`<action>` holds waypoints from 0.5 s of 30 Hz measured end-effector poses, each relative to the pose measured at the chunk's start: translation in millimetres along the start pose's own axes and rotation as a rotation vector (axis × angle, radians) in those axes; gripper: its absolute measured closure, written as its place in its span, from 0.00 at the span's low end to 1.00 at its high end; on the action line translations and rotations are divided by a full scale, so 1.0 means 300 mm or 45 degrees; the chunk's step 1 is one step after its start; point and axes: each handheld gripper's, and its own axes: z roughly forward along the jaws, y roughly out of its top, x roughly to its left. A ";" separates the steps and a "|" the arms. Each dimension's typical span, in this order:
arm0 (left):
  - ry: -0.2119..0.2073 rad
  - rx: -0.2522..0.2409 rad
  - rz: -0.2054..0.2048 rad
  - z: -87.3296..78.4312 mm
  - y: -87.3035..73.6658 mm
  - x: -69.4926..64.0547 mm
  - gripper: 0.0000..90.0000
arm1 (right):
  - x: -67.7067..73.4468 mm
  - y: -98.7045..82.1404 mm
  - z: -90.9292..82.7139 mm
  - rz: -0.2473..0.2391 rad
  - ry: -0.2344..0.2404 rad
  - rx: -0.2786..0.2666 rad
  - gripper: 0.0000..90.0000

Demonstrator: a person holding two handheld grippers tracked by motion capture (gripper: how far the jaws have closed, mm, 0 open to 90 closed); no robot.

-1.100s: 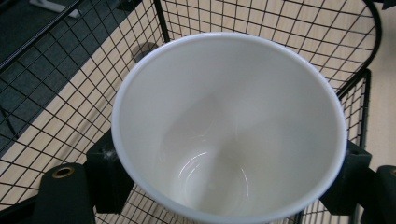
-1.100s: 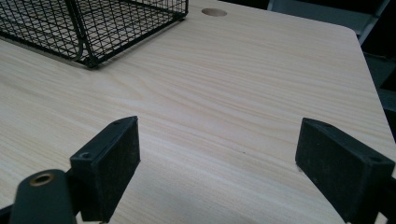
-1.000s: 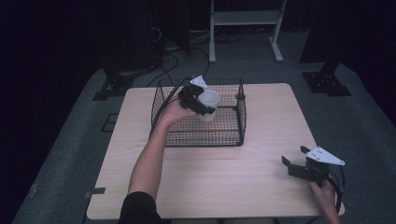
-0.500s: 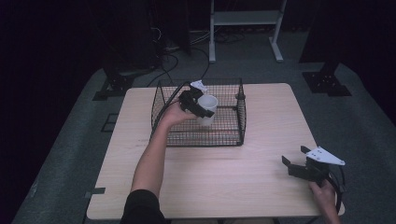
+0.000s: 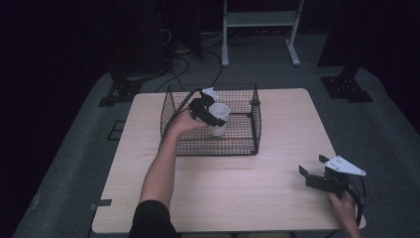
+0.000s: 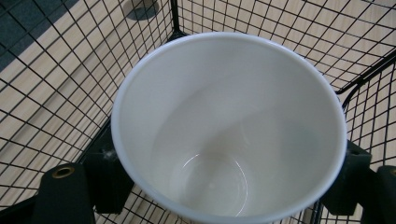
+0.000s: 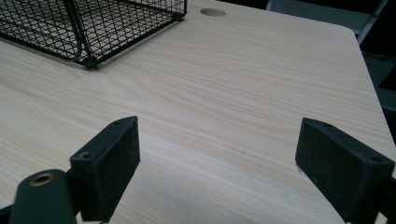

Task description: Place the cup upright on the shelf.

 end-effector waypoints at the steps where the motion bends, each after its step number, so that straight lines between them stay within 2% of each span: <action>1: 0.000 0.023 0.003 0.006 -0.004 0.003 0.23 | 0.000 0.000 0.000 0.000 0.000 0.001 0.15; 5: -0.014 0.032 -0.014 0.015 -0.011 0.010 0.23 | -0.001 0.000 0.000 0.003 -0.001 0.001 0.15; 9: -0.001 0.055 0.012 0.025 -0.012 0.005 0.23 | 0.000 0.000 0.000 0.004 -0.003 0.001 0.15; 13: 0.005 0.069 0.014 0.027 -0.015 0.007 0.23 | -0.001 0.000 0.000 0.006 -0.004 0.000 0.15; 15: 0.002 0.095 0.011 0.034 -0.023 0.009 0.23 | 0.000 0.000 0.000 0.006 -0.004 0.000 0.15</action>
